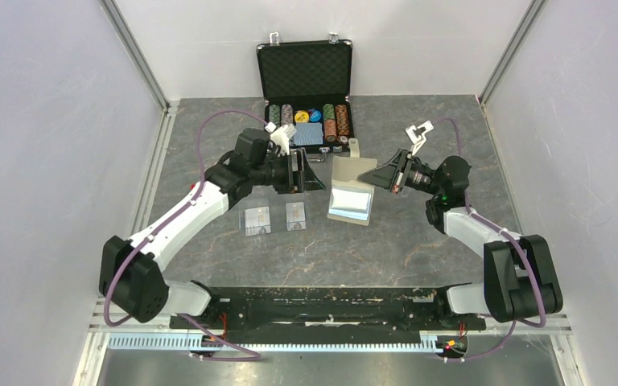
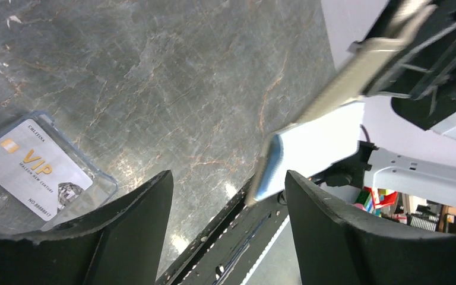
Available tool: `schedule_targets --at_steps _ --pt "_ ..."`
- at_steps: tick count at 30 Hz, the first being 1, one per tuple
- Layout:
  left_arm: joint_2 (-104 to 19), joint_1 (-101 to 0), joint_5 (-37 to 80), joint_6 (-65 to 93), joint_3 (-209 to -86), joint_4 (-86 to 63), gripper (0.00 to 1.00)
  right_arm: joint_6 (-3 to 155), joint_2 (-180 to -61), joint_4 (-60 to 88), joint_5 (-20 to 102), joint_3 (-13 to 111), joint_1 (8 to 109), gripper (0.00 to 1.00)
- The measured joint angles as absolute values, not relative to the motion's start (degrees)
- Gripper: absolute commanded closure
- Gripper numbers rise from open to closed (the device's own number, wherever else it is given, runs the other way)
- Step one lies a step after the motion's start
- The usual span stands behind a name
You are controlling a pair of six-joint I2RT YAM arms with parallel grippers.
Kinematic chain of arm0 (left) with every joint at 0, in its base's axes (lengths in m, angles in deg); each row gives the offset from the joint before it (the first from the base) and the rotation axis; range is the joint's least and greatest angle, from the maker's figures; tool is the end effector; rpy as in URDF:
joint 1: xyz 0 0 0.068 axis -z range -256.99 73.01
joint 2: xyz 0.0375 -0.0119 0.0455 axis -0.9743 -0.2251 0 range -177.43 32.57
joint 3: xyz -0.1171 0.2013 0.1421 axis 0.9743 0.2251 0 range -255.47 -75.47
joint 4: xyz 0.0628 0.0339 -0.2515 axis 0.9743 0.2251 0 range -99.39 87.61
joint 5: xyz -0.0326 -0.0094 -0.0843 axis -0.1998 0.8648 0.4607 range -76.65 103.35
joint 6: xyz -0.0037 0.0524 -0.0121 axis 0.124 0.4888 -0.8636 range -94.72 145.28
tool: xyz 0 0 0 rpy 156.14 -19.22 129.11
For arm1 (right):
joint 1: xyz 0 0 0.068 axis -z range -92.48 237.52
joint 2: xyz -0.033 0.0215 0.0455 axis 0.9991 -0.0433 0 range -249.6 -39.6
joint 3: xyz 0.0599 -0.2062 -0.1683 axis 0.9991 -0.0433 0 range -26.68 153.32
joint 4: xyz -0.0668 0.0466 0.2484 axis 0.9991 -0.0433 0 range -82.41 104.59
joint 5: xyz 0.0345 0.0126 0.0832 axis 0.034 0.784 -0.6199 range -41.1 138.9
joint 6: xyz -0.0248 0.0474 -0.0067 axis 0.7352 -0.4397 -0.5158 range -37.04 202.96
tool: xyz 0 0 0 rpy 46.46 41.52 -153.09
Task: Put the credit cards into the card holder
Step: Open the card holder.
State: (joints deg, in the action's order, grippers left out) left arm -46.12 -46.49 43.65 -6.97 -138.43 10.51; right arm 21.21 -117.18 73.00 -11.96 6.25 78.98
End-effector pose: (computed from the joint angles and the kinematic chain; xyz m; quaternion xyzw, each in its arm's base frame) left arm 0.2540 -0.1705 0.3026 0.1064 0.8603 -0.4281 0.2554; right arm 0.2608 0.0706 0.2636 -0.1179 0.6544 0.6461 0.3747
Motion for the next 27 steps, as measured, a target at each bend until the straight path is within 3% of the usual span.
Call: schedule_targets --at_steps 5,18,27 --pt "-43.37 -46.40 44.42 -11.21 -136.07 5.77 0.29 25.82 -116.51 66.60 -11.72 6.27 79.02 1.00" --pt "-46.58 -41.03 46.69 -14.67 -134.94 -0.31 0.42 24.95 -116.40 68.26 -11.76 5.79 79.02 1.00" --pt "-47.15 -40.63 46.71 -14.69 -134.94 -1.11 0.43 24.95 -116.16 68.28 -11.85 4.57 79.02 1.00"
